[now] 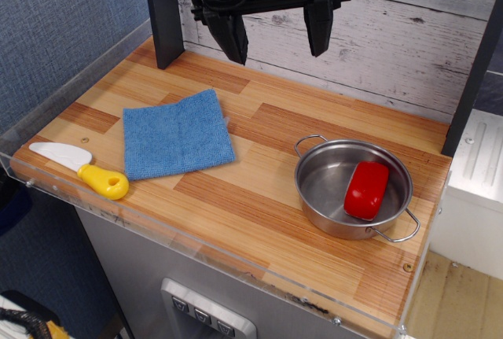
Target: Move the towel to the left slightly above knife
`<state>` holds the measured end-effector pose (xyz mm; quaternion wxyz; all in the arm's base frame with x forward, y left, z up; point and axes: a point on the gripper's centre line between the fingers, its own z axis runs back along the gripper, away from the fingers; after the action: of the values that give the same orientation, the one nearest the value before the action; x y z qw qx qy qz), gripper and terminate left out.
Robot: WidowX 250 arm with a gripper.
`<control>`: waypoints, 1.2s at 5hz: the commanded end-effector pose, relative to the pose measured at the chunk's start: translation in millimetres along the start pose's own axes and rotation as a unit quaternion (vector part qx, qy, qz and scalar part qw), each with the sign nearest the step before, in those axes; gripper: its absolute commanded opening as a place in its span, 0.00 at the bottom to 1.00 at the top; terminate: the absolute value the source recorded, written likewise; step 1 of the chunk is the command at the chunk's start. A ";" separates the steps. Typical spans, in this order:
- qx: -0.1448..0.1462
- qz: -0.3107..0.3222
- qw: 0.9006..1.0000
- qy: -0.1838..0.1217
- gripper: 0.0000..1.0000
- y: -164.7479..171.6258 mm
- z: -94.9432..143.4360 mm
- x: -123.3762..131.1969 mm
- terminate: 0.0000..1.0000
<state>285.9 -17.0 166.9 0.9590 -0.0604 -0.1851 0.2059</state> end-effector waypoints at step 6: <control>0.068 0.113 0.991 -0.023 1.00 98.3 -38.5 12.3 0.00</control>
<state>274.0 74.1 107.5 0.9293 -0.0114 -0.1698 0.3279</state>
